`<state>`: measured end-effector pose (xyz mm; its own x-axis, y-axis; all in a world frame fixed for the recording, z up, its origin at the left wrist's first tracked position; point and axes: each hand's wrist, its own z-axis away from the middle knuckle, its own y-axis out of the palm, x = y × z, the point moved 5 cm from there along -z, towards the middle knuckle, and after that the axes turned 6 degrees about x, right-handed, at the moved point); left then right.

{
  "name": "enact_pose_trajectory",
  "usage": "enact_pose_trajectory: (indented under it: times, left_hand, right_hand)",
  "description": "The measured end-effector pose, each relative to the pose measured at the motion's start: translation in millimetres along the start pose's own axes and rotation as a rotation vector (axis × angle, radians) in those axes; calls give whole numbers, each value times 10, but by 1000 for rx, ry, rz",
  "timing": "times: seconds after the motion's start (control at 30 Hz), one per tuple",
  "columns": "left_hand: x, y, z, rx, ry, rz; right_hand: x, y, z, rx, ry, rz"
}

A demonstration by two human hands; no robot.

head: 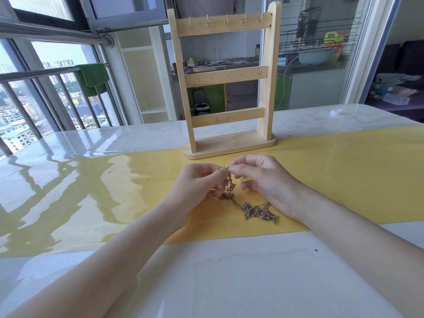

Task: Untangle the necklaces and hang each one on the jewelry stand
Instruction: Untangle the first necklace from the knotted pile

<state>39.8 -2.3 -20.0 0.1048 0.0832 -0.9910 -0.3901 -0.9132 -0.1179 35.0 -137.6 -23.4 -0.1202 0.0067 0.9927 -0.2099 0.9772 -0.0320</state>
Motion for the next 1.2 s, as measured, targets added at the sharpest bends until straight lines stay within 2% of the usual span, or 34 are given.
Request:
enact_pose_trajectory:
  times: [0.17,0.33,0.43,0.73,0.83,1.0,1.1,1.2]
  left_hand:
    - [-23,56,12,44,-1,-53]
    - [8,-27,0,-20,-25,-16]
    - [-15,-19,22,-17,-15,-20]
    - [-31,3,54,-78,-6,-80]
    - [-44,13,58,-67,-17,-91]
    - [-72,59,72,8,-47,58]
    - [-76,70,72,17,-46,31]
    - [-70,73,72,24,-2,-111]
  right_hand:
    - [0,50,0,36,-6,-40]
    - [-1,-27,-14,-22,5,-137]
    - [-5,-41,-21,-4,8,-151]
    - [-27,-22,-28,-5,-7,57]
    - [-1,3,-25,68,9,-15]
    - [30,32,15,202,84,-218]
    - [36,32,19,195,86,-239]
    - [22,25,11,130,79,-259]
